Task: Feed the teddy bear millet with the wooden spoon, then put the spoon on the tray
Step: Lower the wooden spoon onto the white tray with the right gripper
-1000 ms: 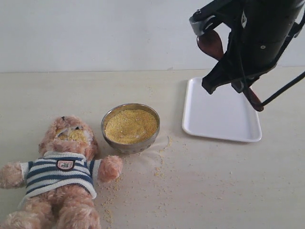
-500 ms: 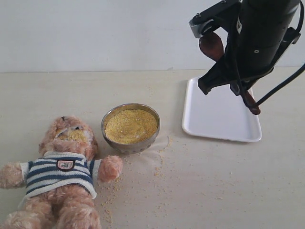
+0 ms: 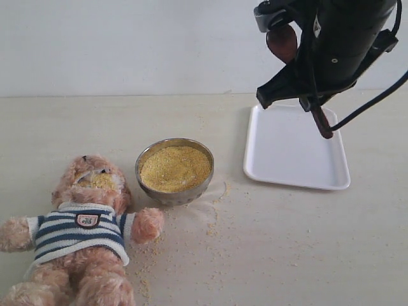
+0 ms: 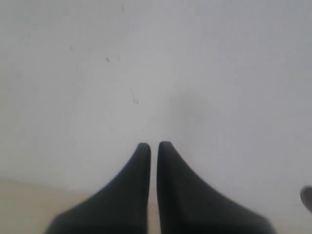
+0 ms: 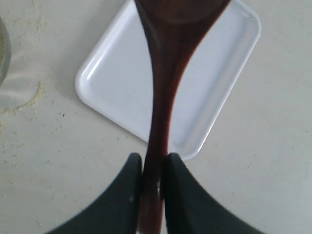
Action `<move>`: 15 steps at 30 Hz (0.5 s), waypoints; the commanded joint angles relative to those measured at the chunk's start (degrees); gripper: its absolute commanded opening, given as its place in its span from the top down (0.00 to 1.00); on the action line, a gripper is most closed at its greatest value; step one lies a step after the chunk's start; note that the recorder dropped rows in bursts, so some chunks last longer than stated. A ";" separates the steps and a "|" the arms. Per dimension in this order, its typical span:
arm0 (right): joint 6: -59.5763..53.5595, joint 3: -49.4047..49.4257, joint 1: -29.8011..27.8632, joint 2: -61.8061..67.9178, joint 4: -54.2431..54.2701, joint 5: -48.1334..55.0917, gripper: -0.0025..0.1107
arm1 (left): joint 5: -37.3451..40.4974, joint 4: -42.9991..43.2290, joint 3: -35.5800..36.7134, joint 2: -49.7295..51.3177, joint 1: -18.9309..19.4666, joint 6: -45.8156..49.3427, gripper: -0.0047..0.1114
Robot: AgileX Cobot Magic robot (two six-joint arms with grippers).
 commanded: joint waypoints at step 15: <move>-18.99 -0.01 -17.39 2.41 11.13 -5.14 0.98 | -5.96 8.61 21.15 -0.06 6.54 3.39 0.92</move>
